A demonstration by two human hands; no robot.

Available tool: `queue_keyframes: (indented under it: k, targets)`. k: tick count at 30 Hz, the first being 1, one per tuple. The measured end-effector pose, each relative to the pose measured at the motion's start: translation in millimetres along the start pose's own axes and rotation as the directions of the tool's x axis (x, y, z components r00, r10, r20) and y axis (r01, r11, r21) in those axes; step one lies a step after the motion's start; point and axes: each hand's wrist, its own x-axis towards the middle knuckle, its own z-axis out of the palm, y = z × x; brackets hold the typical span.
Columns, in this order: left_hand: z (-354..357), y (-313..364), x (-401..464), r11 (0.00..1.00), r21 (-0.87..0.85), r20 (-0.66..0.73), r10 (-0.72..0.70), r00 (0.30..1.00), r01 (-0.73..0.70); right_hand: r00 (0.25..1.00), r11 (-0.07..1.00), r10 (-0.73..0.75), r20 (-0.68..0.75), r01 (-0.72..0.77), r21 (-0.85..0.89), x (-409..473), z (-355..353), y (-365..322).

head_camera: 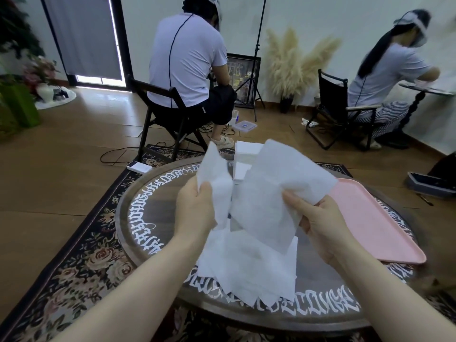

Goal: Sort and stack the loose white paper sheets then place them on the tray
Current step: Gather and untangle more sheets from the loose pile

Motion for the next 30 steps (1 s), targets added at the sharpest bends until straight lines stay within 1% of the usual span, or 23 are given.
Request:
queue_keyframes:
  k: [2,4,6,7,8,10,13,15,17,19,20,22,26,30]
  targets:
    - [-2.4,-4.7,4.5,0.984,-0.115,-0.092,-0.148,0.985,0.137,0.998,0.997,-0.061,-0.019,0.062,0.053,0.7,-1.5,-3.0]
    - [-0.6,-9.6,1.4,0.914,-0.264,-0.118,-0.348,0.93,0.309,0.995,0.988,-0.102,-0.001,0.101,0.12,0.0,-0.9,-4.6]
    - [6.2,-15.7,-9.6,0.811,-0.349,-0.062,-0.52,0.852,0.47,0.994,0.979,-0.108,0.029,0.102,0.176,-1.6,1.6,-3.8]
    - [10.9,-18.9,-15.2,0.764,-0.376,-0.013,-0.57,0.822,0.524,0.995,0.98,-0.092,0.031,0.085,0.182,-2.5,3.8,-2.4]
    - [16.2,-21.3,-20.5,0.73,-0.398,0.05,-0.588,0.807,0.556,0.997,0.983,-0.07,0.025,0.065,0.169,-3.6,5.7,0.1]
    - [24.7,-22.8,-26.9,0.701,-0.458,0.143,-0.548,0.824,0.546,1.0,0.991,-0.015,0.008,0.013,0.132,-5.1,8.4,7.7]
    - [25.1,-18.2,-23.7,0.727,-0.547,0.153,-0.401,0.903,0.415,0.998,0.993,0.062,-0.017,-0.06,0.105,-6.6,10.1,18.0]
    - [22.4,-13.9,-21.2,0.769,-0.545,0.164,-0.293,0.942,0.335,0.996,0.994,0.088,-0.007,-0.087,0.07,-8.0,9.0,21.4]
    - [19.9,-12.7,-18.8,0.823,-0.502,0.136,-0.229,0.964,0.267,0.992,0.992,0.118,0.052,-0.119,0.028,-8.8,6.9,20.7]
    - [16.4,-12.1,-14.0,0.864,-0.447,0.079,-0.219,0.973,0.23,0.981,0.988,0.147,0.123,-0.151,0.021,-9.0,4.6,15.9]
    - [14.0,-11.4,-11.1,0.876,-0.43,0.071,-0.21,0.975,0.22,0.979,0.986,0.155,0.132,-0.161,0.037,-8.2,2.6,13.1]
    - [9.7,-8.6,-5.9,0.901,-0.389,0.096,-0.169,0.981,0.193,0.981,0.982,0.17,0.096,-0.177,0.071,-6.4,-2.2,8.5]
    - [4.1,-2.9,-2.6,0.946,-0.288,0.135,-0.11,0.985,0.145,0.983,0.983,0.178,0.053,-0.18,0.045,-6.6,-7.3,5.9]
    - [4.8,-3.1,-6.2,0.97,-0.216,0.143,-0.08,0.987,0.11,0.978,0.982,0.178,0.112,-0.185,0.048,-10.9,-4.5,6.5]
